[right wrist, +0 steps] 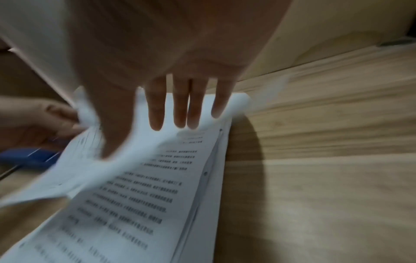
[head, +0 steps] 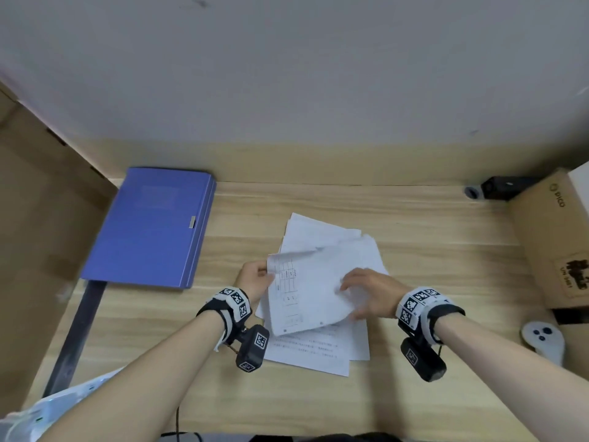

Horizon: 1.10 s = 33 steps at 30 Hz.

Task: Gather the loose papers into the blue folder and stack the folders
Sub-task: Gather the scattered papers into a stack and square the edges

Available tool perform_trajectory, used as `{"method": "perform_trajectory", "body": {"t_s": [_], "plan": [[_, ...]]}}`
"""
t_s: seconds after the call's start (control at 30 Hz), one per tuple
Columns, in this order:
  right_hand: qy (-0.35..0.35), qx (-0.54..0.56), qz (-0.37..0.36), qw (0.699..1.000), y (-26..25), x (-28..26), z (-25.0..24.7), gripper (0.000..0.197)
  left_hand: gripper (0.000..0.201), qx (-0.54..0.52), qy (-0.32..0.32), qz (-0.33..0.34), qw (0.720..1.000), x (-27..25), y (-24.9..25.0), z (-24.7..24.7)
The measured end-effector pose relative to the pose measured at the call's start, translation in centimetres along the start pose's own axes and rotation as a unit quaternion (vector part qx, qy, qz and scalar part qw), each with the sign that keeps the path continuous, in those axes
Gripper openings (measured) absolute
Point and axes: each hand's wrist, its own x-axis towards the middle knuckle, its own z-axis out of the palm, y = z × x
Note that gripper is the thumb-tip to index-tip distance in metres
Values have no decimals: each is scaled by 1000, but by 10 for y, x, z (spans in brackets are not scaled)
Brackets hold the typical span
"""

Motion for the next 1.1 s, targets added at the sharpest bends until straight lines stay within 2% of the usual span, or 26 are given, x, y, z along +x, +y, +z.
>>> {"method": "perform_trajectory", "body": {"t_s": [0.03,0.07,0.2,0.27,0.33,0.4,0.47,0.57,0.67,0.73,0.8,0.93,1.03,1.1], "plan": [[-18,-3,14,1000,-2,1,-1,68,22,26,1,20,999,3,4,-4],[2,-2,17,1000,-3,3,-3,75,22,52,-4,41,998,5,9,-8],[167,-5,30,986,-7,17,-23,85,35,172,-27,129,976,14,40,-18],[162,12,40,986,-12,25,-33,64,34,219,-43,156,962,18,54,-19],[110,22,51,992,-17,30,-32,27,24,217,-50,173,959,23,66,-16],[116,1,66,991,-19,33,-23,14,30,191,-17,174,966,28,72,-13],[139,26,116,983,-12,32,-12,12,46,177,40,161,970,33,70,-10],[132,101,201,965,2,30,1,10,58,177,99,79,976,38,53,-6],[104,148,272,945,16,30,16,12,58,201,54,-35,978,38,26,2],[89,176,297,934,22,31,27,13,54,211,11,-84,974,35,8,9],[94,178,319,926,23,32,32,17,50,223,-13,-85,971,29,-8,17],[197,188,352,895,29,33,36,33,54,216,-39,-72,973,19,-25,33],[164,197,354,900,27,38,45,55,66,179,-49,-99,978,18,-28,42],[133,207,368,897,22,40,51,61,69,126,-54,-123,983,17,-29,50]]}}
